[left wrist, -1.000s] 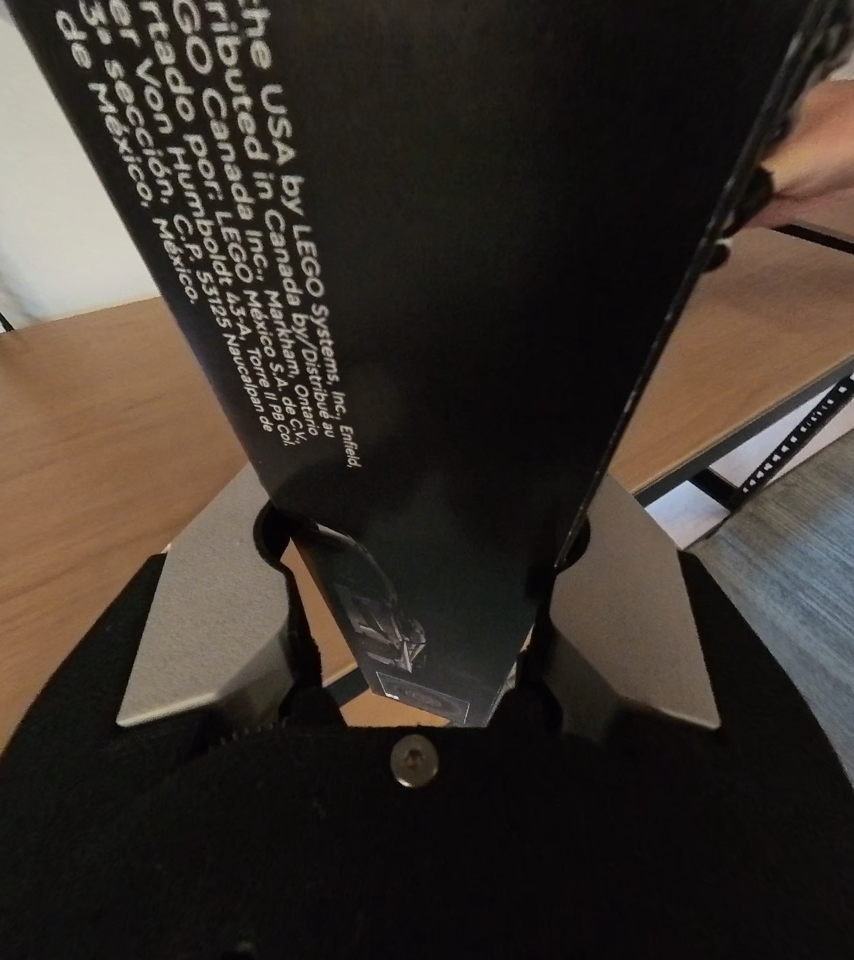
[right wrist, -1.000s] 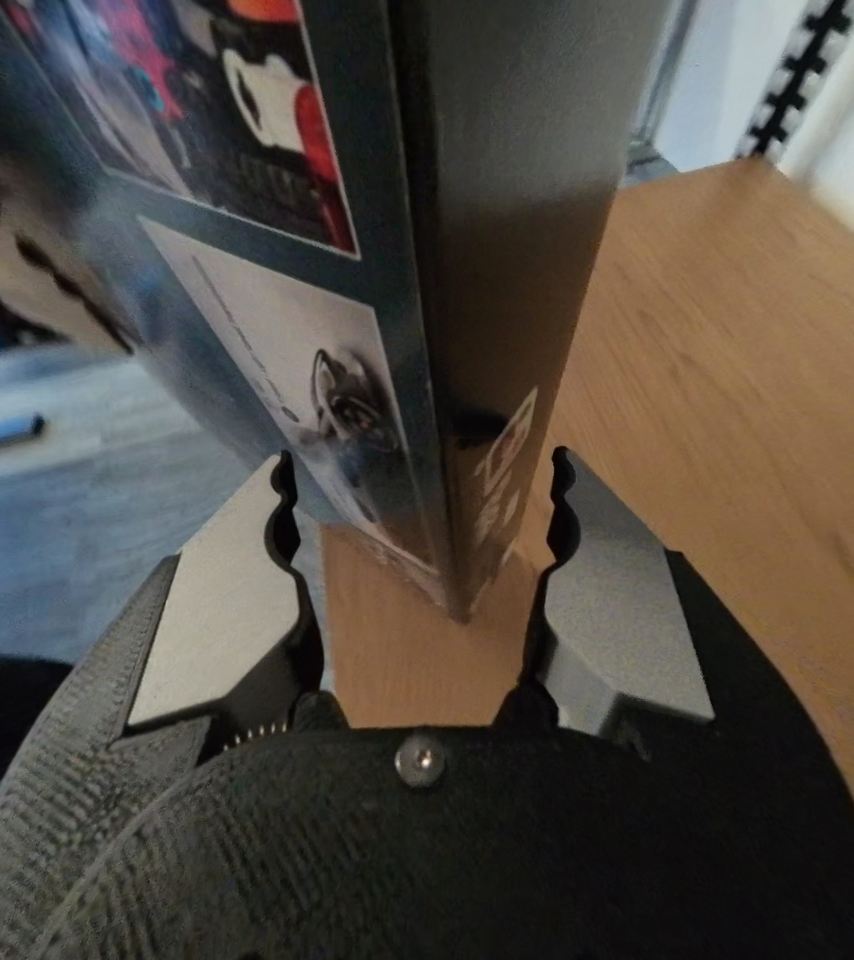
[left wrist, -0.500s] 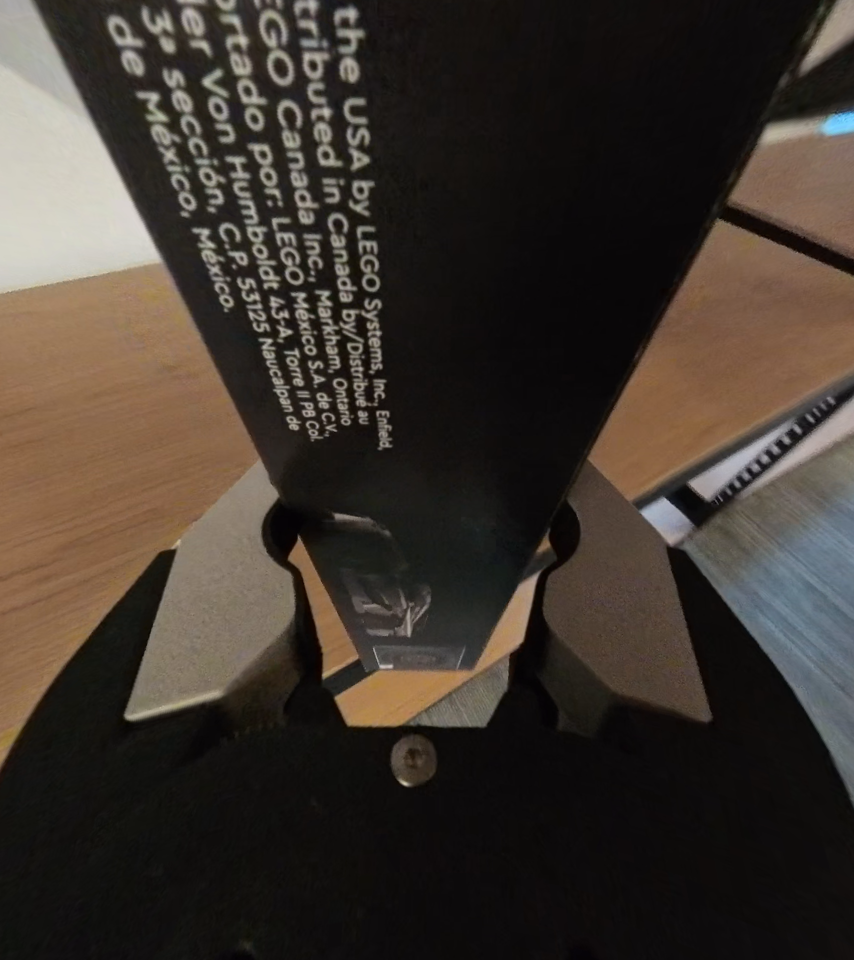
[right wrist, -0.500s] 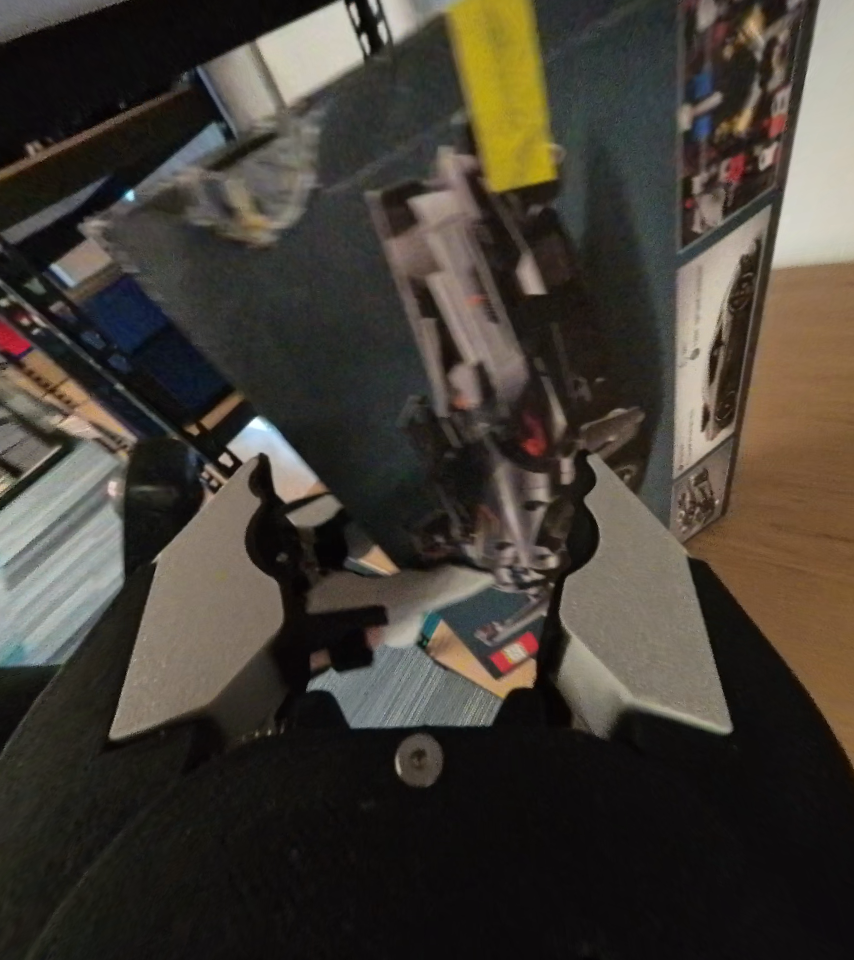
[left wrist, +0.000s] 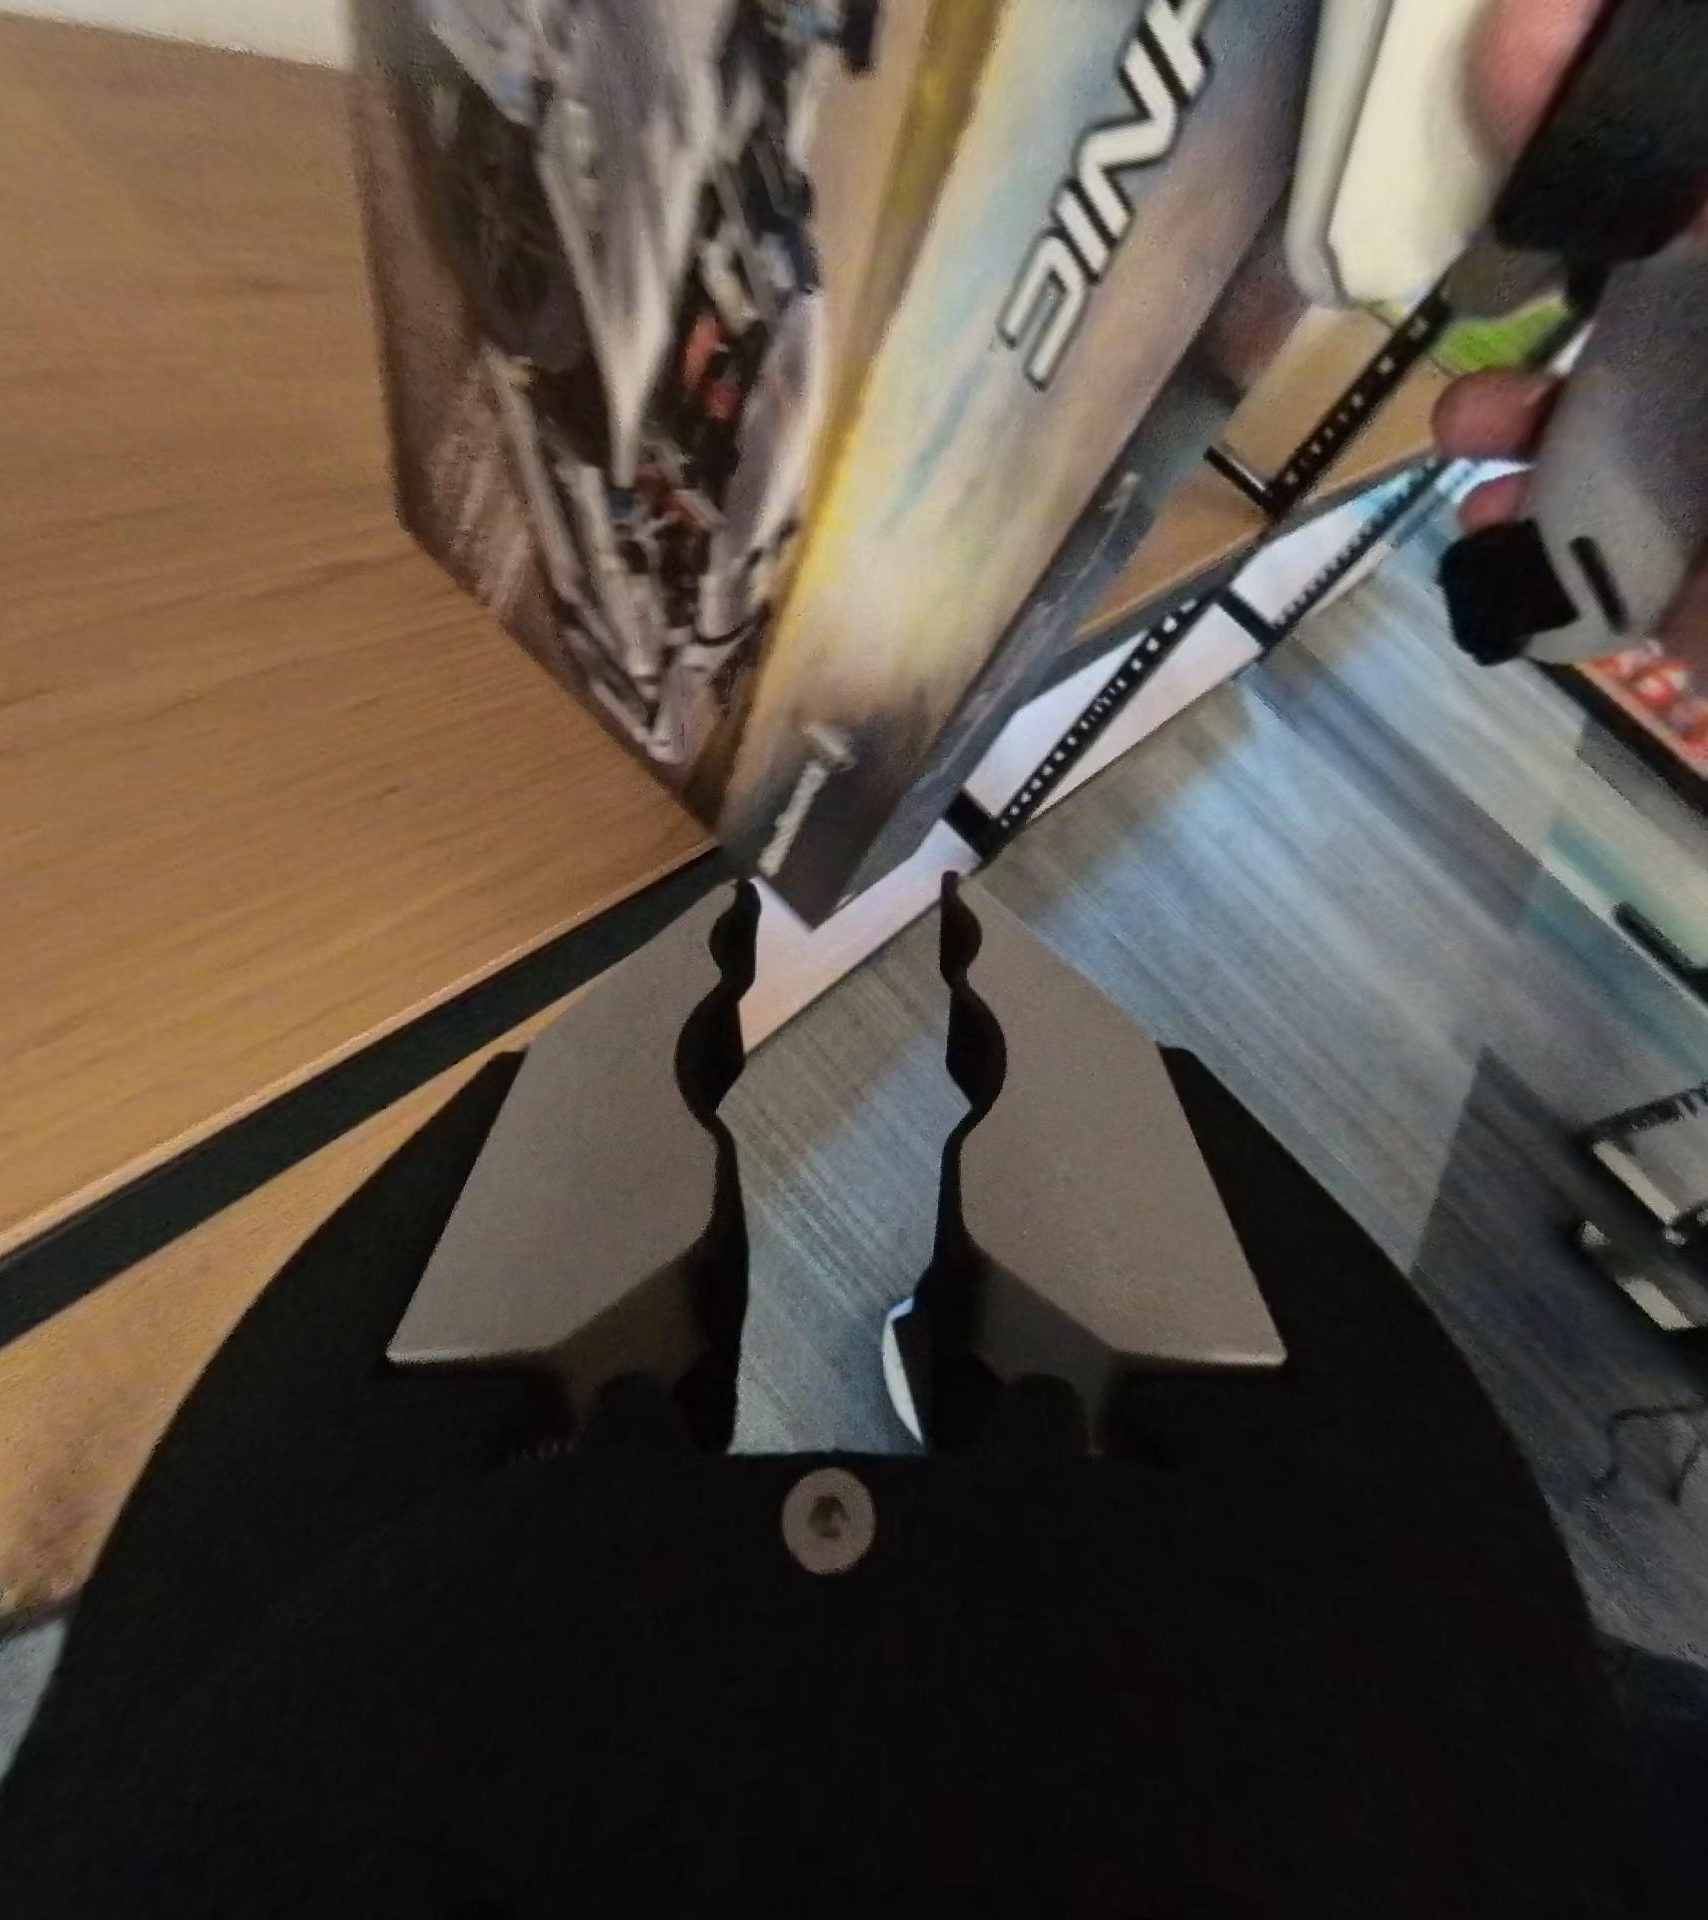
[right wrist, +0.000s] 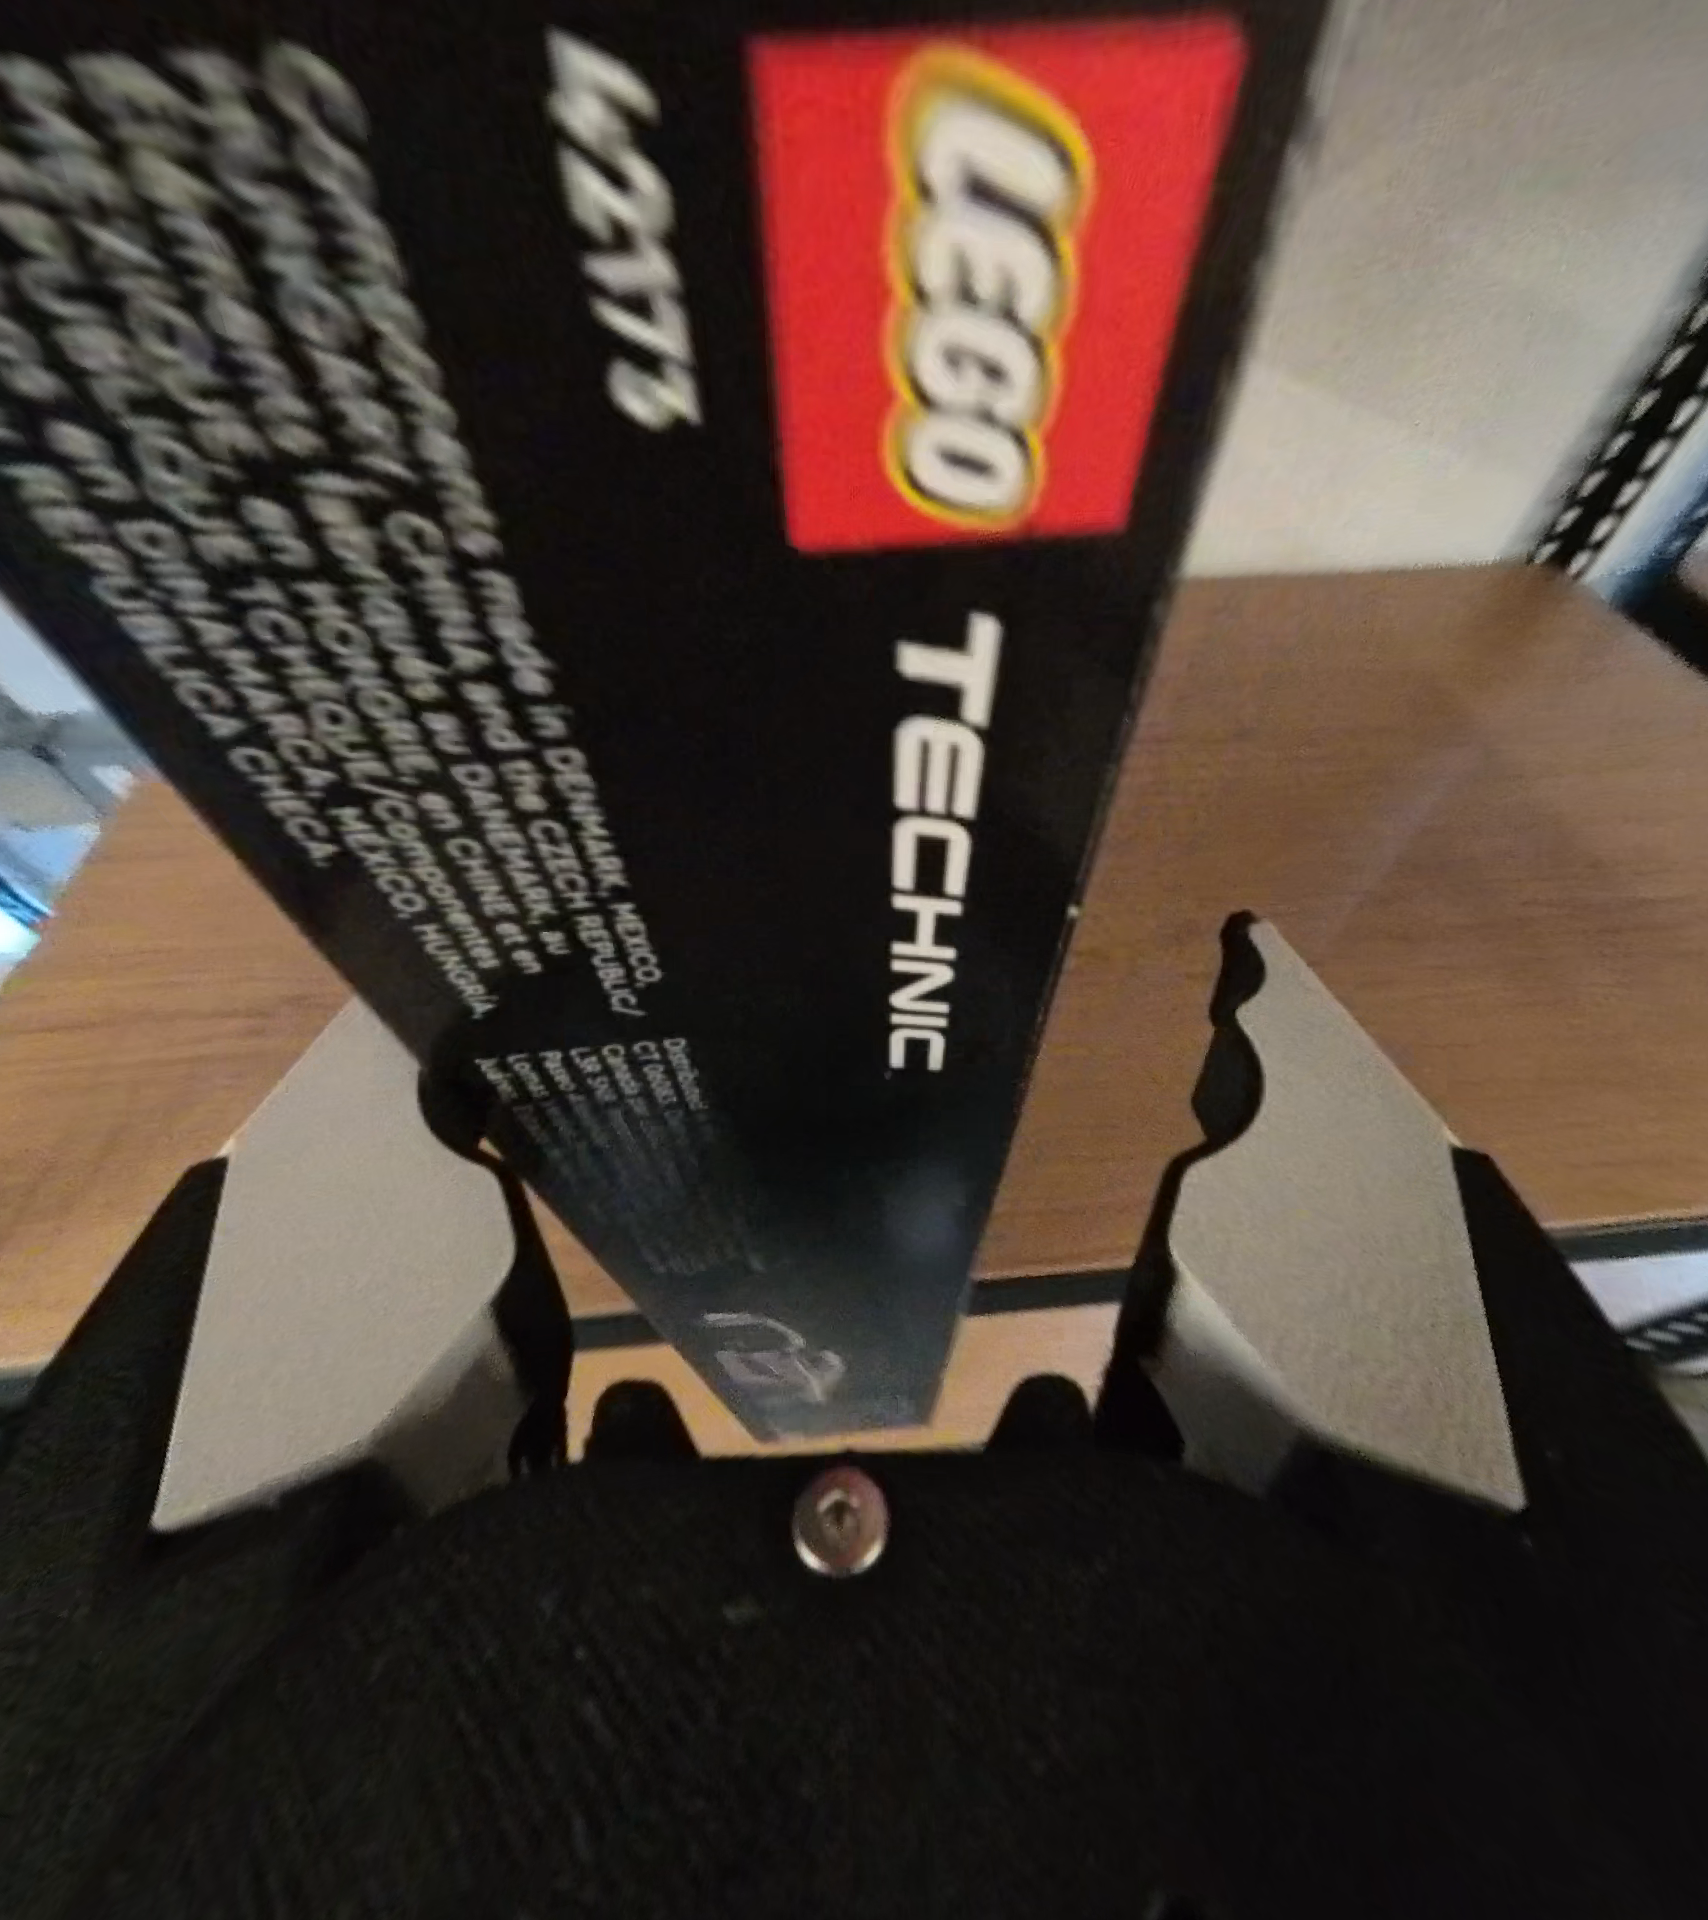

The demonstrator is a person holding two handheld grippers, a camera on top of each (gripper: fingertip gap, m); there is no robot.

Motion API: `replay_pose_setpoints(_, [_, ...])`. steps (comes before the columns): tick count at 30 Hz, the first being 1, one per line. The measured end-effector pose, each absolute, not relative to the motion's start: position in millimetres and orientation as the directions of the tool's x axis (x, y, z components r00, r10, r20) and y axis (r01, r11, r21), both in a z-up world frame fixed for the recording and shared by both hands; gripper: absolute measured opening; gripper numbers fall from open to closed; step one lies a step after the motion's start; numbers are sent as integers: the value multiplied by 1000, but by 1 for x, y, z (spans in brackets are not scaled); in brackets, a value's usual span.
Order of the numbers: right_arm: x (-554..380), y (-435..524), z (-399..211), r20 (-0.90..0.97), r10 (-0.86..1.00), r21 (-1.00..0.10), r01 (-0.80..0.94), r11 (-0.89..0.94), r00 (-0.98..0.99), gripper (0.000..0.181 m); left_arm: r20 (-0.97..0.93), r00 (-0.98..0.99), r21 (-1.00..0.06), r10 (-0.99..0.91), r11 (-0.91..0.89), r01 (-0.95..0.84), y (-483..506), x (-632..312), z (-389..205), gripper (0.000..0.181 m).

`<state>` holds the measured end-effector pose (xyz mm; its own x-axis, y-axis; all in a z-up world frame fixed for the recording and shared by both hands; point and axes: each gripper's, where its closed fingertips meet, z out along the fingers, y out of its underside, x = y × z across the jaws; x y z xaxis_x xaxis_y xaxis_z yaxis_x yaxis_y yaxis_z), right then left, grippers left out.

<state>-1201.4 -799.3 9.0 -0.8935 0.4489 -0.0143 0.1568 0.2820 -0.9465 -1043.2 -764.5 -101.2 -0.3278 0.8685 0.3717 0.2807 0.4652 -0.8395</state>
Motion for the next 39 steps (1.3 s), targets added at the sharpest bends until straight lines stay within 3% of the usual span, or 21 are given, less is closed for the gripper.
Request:
replay_pose_setpoints(1, [-1201, -802, 9, -52, 440, -953, 176, 247, -897, 135, 365, -353, -840, 861, 469, 274, -771, -1026, -101, 37])
replay_pose_setpoints(2, [-1194, -806, 7, -35, 396, -954, 148, 259, -918, 107, 365, -362, -840, 858, 471, 269, -777, -1012, -99, 42])
replay_pose_setpoints(5, [-1193, -805, 9, -12, 330, -965, 98, 243, -944, 99, 441, -344, -825, 829, 525, 209, -799, -992, -85, 54])
replay_pose_setpoints(9, [-1212, -792, 12, -47, 183, -973, 87, 216, -982, 98, 545, -238, -806, 804, 581, 112, -830, -1004, -46, 65])
replay_pose_setpoints(13, [-1242, -773, 11, -63, -95, -969, 38, 244, -994, 98, 513, -102, -845, 852, 522, 113, -854, -1058, -14, 88])
replay_pose_setpoints(19, [-1284, -756, 9, -26, -412, -965, -84, 248, -911, 98, 464, 78, -882, 883, 451, 135, -892, -1160, 6, 103])
replay_pose_setpoints(22, [-1298, -757, 11, -24, -516, -972, -102, 213, -856, 99, 390, 227, -913, 892, 343, 221, -891, -1200, 15, 111])
replay_pose_setpoints(25, [-1303, -761, 15, -43, -547, -988, -46, 149, -836, 101, 266, 311, -946, 912, 186, 264, -892, -1229, 23, 135])
replay_pose_setpoints(26, [-1302, -765, 12, -72, -534, -987, -17, 160, -842, 108, 256, 358, -949, 898, 162, 271, -888, -1235, 26, 139])
replay_pose_setpoints(27, [-1298, -770, 9, -108, -518, -985, 22, 169, -849, 127, 271, 408, -946, 872, 164, 278, -882, -1242, 29, 142])
replay_pose_setpoints(30, [-1294, -774, 16, -131, -503, -990, 91, 104, -854, 120, 359, 561, -928, 746, 222, 298, -865, -1246, 34, 133])
replay_pose_setpoints(32, [-1293, -771, 12, -119, -490, -988, 53, 146, -864, 118, 318, 586, -944, 745, 195, 266, -868, -1246, 32, 122])
replay_pose_setpoints(39, [-1292, -735, 24, -172, -408, -983, 132, 123, -897, 113, 375, 612, -923, 696, 223, 312, -836, -1250, 34, 117])
